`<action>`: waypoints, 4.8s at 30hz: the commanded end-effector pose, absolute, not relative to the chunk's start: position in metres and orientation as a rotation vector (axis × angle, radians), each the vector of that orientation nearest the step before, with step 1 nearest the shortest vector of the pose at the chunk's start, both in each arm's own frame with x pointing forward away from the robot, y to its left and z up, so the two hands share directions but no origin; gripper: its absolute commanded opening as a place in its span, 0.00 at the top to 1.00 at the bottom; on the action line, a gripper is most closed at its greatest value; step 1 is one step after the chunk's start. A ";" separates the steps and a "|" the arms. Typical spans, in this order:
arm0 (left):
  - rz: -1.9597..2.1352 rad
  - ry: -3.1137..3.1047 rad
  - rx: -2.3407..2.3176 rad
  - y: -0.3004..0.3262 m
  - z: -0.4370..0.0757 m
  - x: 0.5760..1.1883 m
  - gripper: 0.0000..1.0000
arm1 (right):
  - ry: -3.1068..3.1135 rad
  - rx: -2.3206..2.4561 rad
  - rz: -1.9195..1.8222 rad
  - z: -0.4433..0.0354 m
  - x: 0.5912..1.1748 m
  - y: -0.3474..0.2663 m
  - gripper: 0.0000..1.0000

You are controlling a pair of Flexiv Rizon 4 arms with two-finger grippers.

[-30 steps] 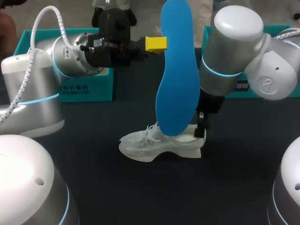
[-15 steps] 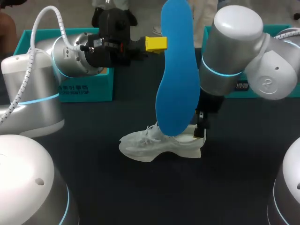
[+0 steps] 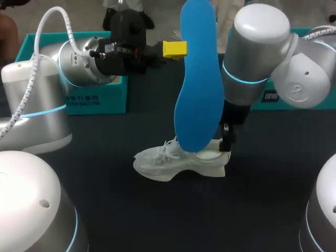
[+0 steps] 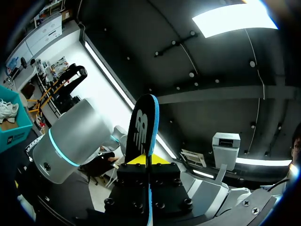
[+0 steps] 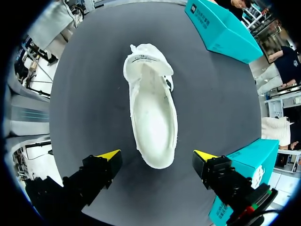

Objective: Take the shoe out of the shoebox, open the shoe tongue, remove and reinsert the insole, then place the shoe into the shoebox

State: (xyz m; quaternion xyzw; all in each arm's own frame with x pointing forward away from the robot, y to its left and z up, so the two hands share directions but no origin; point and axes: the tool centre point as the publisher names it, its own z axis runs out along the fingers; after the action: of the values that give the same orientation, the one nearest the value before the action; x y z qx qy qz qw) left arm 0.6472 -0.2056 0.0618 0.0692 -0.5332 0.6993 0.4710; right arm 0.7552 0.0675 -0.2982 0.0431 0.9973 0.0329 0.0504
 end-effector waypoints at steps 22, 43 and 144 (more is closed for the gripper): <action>1.715 -1.304 0.169 -0.206 0.062 0.647 1.00 | 3.041 0.074 0.131 -0.336 0.795 0.125 0.00; 1.715 -1.304 0.169 -0.206 0.062 0.647 1.00 | 3.079 0.100 0.130 -0.383 0.802 0.133 0.39; 1.715 -1.304 0.169 -0.206 0.062 0.647 1.00 | 2.591 1.817 0.472 -0.347 0.773 0.097 1.00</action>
State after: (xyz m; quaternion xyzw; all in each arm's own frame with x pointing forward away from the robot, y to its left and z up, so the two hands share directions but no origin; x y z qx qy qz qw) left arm 0.6472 -0.2056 0.0619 0.0692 -0.5332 0.6993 0.4710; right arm 0.7808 0.0990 -0.3518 0.4445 0.8848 0.1259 -0.0612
